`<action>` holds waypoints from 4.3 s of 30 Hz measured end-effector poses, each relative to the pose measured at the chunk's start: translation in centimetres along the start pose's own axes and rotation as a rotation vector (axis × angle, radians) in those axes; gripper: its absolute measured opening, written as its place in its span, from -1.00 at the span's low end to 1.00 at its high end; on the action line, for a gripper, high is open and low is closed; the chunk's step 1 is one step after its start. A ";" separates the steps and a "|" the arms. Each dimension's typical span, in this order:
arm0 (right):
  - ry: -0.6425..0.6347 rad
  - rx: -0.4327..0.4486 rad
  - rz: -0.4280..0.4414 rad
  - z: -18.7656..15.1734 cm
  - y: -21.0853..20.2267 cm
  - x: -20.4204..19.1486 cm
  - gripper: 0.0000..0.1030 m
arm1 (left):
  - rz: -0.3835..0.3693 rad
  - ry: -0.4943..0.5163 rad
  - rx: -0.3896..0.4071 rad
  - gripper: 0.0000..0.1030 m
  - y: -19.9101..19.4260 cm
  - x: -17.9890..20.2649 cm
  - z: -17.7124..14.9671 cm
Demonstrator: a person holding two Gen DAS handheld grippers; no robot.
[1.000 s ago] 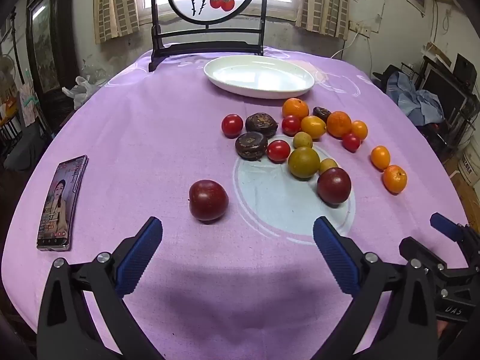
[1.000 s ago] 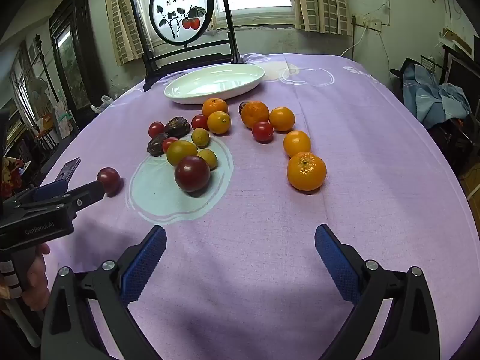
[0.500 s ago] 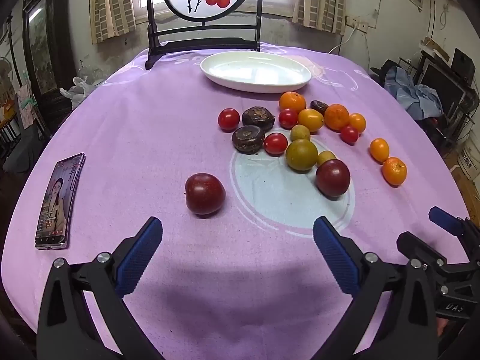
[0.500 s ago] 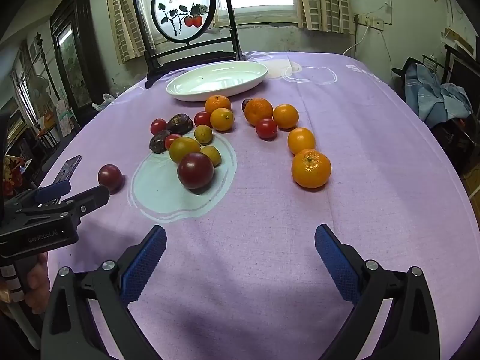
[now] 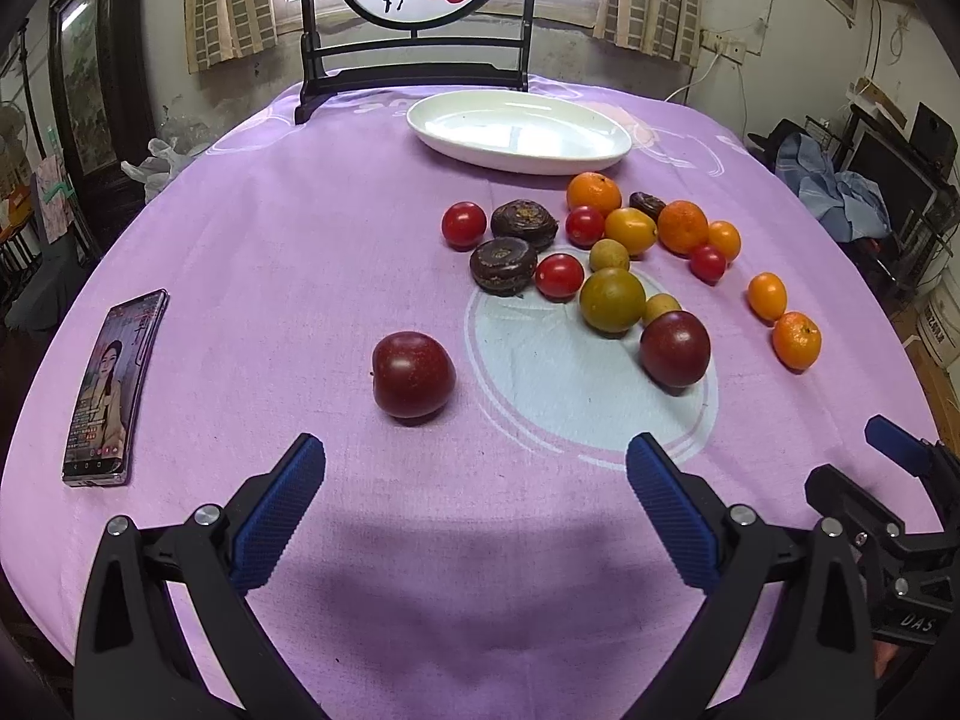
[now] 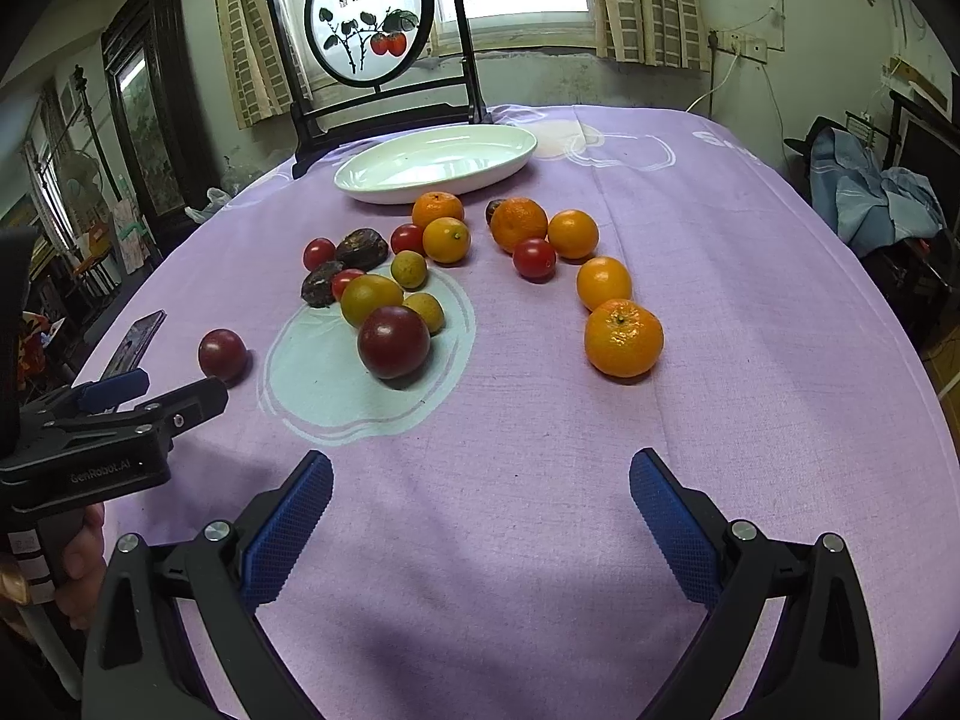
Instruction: Organize fruits
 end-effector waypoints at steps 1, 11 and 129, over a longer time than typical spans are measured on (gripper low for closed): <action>0.000 0.000 0.000 0.0 0.0 0.0 0.93 | -0.001 0.001 0.002 0.91 0.0 0.0 0.0; 0.001 0.000 0.001 -0.1 0.0 0.1 0.93 | 0.000 0.004 -0.001 0.91 -0.1 0.3 -0.1; -0.142 0.024 0.020 13.3 0.5 -0.2 -0.18 | -0.063 0.184 0.034 -0.29 1.1 1.6 13.9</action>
Point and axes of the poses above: each gripper's, at about its wrist camera, not at the fingertips, and y roughly the way its jaws point, x to its right, z to its top, the point moved 4 cm from there along y, roughly the way its jaws point, and after that the axes turned 14 degrees about -x, right-handed, at the moved point
